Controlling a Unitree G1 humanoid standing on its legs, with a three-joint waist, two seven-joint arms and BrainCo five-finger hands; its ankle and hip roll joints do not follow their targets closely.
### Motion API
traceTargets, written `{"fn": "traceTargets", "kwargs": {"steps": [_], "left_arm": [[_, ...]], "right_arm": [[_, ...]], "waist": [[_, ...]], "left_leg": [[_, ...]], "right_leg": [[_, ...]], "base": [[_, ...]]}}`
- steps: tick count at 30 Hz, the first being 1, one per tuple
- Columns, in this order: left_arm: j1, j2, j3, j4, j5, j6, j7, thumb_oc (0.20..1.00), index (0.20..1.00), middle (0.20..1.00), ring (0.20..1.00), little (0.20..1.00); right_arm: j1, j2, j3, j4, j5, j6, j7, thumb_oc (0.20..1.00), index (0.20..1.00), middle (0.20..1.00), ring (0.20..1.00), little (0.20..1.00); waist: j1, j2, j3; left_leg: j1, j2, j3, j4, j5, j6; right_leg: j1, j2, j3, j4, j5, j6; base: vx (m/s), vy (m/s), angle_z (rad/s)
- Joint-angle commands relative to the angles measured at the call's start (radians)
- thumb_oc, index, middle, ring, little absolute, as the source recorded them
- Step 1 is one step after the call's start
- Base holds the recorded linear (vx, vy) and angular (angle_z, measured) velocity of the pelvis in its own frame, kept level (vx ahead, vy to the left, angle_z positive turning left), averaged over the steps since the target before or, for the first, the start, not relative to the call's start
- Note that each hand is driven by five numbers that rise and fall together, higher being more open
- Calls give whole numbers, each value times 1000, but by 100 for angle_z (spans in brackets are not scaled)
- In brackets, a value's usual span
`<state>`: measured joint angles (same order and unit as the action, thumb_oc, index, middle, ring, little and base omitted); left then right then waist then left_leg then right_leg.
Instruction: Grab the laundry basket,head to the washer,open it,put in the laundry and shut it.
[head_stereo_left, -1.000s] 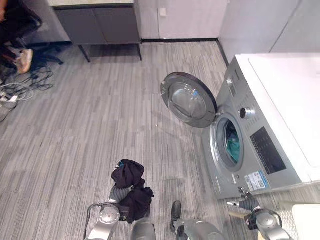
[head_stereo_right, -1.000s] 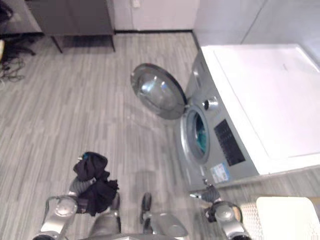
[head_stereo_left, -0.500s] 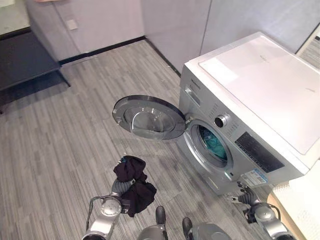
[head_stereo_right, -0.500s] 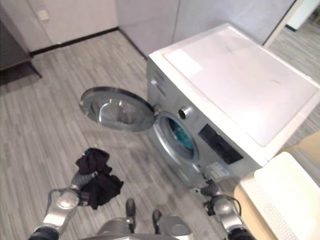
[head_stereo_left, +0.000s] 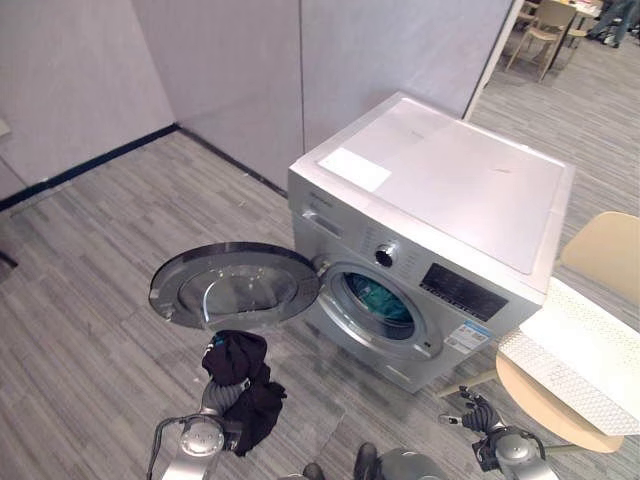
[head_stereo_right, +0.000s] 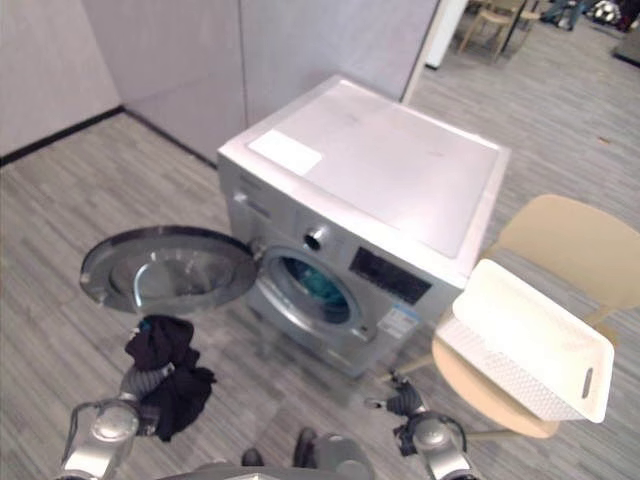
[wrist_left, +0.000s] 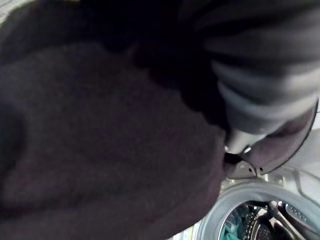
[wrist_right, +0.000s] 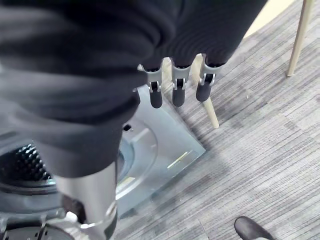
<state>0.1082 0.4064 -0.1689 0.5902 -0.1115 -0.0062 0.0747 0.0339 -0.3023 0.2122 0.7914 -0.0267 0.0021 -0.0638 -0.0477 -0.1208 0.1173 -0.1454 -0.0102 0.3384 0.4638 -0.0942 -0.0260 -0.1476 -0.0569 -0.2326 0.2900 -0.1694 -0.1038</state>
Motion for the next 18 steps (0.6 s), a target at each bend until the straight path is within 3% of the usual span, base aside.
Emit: {"fn": "traceTargets", "kwargs": {"steps": [1,3,4,7,8,13,16,17,18], "left_arm": [[-63,-9,9,-42,4,-55,6,200,200,200,200,200],[-61,-11,6,-36,6,-57,6,200,200,200,200,200],[-61,-11,6,-36,6,-58,6,200,200,200,200,200],[-62,-12,-6,-37,2,-62,12,200,200,200,200,200],[-66,-11,-9,-42,2,-64,13,200,200,200,200,200],[-70,-5,-21,-37,12,-63,3,200,200,200,200,200],[-92,14,-24,-51,5,-69,12,200,200,200,200,200],[-117,25,-26,-58,-5,-76,27,200,200,200,200,200],[-118,25,-26,-57,-5,-76,27,200,200,200,200,200]], "right_arm": [[-43,-68,-21,-19,43,-21,-20,1000,1000,1000,1000,1000],[-44,-73,-24,-6,47,-26,-22,1000,1000,1000,1000,1000],[-44,-73,-24,-6,47,-26,-22,1000,1000,1000,1000,1000],[-50,-76,-27,22,54,-29,-27,1000,1000,1000,1000,1000],[-49,-78,-29,19,56,-31,-28,1000,1000,1000,1000,1000],[-60,-65,-30,38,46,-27,-24,1000,1000,1000,1000,1000],[-83,-55,-17,16,47,-26,-27,1000,1000,1000,1000,1000],[-106,-52,2,3,45,-26,-31,1000,1000,1000,1000,1000],[-106,-52,2,3,45,-26,-31,1000,1000,1000,1000,1000]], "waist": [[17,11,52],[25,20,53],[24,19,51],[43,43,72],[43,49,77],[31,63,73],[32,59,91],[29,59,116],[30,59,113]], "left_leg": [[-6,51,-160,-142,-28,-5],[-12,35,-223,-234,1,-15],[-13,34,-224,-238,6,-15],[-77,24,-361,-330,104,-44],[-89,23,-371,-332,111,-44],[-49,26,-326,-339,82,-15],[-49,29,-256,-297,38,11],[-55,41,-205,-264,12,27],[-58,43,-203,-265,14,26]], "right_leg": [[121,-9,21,-218,70,140],[130,4,60,-224,66,150],[127,3,60,-225,68,150],[143,22,133,-213,55,158],[144,21,147,-203,45,161],[119,-1,183,-122,18,178],[51,-30,216,-42,19,193],[-16,-43,233,33,33,204],[-21,-42,235,32,36,204]], "base": [[158,106,-71],[157,116,-70],[98,88,-61],[124,183,-60],[145,257,-76],[105,236,-63],[-21,195,-73],[-66,103,-89],[-130,151,-82]]}}
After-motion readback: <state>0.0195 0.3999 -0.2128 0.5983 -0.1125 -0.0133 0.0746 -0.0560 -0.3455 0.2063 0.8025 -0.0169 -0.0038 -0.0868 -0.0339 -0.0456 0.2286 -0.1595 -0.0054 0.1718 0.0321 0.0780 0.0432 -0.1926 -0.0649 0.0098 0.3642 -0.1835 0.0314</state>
